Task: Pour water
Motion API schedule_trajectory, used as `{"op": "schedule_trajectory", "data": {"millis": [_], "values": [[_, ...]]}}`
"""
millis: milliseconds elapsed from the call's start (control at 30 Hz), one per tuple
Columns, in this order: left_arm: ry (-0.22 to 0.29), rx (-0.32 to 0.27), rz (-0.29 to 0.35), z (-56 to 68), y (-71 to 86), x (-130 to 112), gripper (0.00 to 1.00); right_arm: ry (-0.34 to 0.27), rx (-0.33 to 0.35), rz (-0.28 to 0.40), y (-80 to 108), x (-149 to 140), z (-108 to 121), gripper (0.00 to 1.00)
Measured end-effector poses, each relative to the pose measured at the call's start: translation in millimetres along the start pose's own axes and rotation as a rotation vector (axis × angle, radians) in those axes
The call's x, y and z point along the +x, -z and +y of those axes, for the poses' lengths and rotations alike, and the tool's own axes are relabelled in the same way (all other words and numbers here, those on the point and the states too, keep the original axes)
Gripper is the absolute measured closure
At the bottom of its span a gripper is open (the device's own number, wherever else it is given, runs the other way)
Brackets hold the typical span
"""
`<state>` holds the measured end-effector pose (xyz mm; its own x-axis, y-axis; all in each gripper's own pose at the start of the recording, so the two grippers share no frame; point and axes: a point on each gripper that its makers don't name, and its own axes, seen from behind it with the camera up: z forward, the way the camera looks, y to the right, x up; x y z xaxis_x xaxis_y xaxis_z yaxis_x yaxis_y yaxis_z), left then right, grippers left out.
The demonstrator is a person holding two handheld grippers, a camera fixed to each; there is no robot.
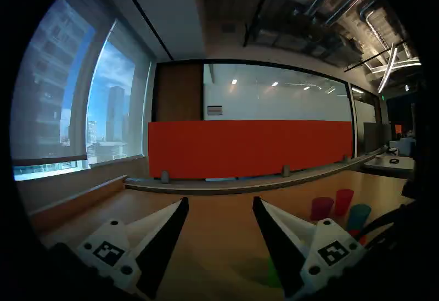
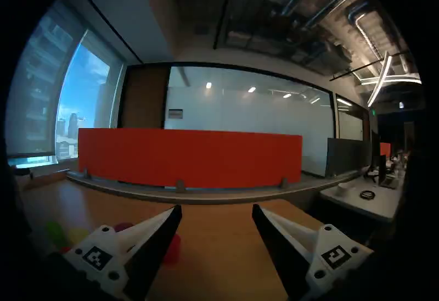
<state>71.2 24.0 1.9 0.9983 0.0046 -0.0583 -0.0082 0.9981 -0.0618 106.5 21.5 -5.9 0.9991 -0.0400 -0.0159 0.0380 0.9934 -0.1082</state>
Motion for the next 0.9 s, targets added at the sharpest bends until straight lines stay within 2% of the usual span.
{"op": "schedule_trajectory", "data": {"millis": [300,600,900], "values": [[0.011,0.018,-0.014,-6.9,1.6,-20,0.14,0.025,-0.023,-0.001,0.4,-2,1,0.01],[0.005,0.037,-0.024,-12.3,4.5,-41,0.14,0.022,-0.039,-0.014,3.7,-6,4,0.01],[0.009,0.054,-0.013,-18.7,7.7,-47,0.14,0.014,-0.055,-0.016,5.9,-5,10,0.01]]}}
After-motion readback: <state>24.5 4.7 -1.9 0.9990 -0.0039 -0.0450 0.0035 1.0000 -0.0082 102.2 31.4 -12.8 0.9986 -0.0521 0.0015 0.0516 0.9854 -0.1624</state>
